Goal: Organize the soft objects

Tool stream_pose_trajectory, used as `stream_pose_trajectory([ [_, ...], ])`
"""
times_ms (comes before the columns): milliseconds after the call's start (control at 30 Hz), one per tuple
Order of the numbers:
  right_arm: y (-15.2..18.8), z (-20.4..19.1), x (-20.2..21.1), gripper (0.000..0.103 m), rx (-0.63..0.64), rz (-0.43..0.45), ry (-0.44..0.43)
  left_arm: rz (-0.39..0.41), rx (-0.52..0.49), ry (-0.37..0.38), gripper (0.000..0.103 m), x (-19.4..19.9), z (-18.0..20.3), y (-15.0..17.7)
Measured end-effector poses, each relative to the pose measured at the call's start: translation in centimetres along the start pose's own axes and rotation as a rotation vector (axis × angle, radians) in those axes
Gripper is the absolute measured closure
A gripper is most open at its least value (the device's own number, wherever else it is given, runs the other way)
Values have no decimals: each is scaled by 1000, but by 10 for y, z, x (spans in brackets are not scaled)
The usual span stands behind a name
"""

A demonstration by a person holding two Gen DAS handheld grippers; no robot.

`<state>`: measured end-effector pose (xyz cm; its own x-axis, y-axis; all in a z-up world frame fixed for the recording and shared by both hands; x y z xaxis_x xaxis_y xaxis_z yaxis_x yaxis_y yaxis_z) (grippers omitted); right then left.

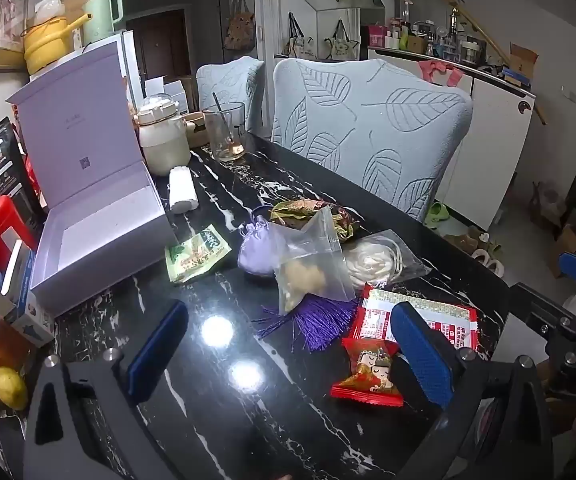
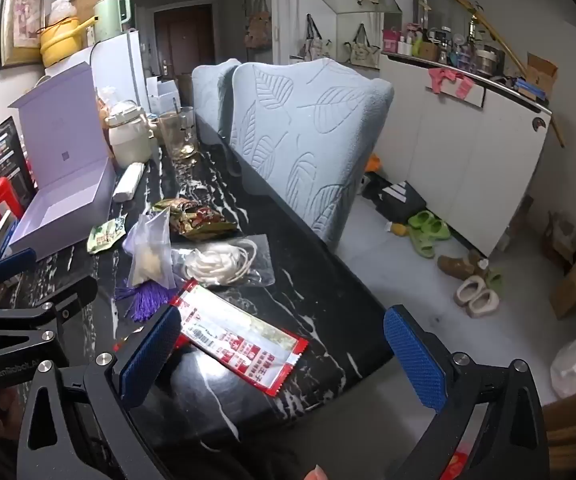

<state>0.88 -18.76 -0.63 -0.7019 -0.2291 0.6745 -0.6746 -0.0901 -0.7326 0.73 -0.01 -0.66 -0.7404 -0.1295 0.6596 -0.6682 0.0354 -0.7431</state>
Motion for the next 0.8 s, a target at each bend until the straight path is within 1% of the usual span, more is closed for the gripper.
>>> stream_pose_trajectory([
  [267, -1, -2, -1, 0, 4, 7, 2, 3, 5, -4, 0, 7, 5, 2],
  [300, -1, -2, -1, 0, 3, 7, 2, -4, 8, 7, 0, 1, 0, 2],
  [367, -1, -7, -6, 0, 11, 3, 3, -2, 8, 6, 0, 1, 1, 3],
  [500, -2, -5, -2, 0, 15, 5, 3, 1, 9, 7, 0, 3, 4, 6],
  [567, -2, -6, -3, 0, 16, 6, 3, -4, 16, 19, 0, 3, -5, 3],
  [800, -2, -5, -1, 0, 17, 8, 3, -7, 17, 25, 0, 5, -5, 3],
])
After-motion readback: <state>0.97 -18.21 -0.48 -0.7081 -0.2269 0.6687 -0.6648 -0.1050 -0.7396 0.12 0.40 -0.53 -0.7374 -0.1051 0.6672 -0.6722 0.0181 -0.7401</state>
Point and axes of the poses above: each gripper's, at about its wrist camera, not at the fingertips, and x roughly against the way its jaws point, z to its right, y to its underside, the point moved 1 cm from there along -x, roughly the way its jaws point, and after that the axes turned 7 degrees about -y, right-handed, at the moved point
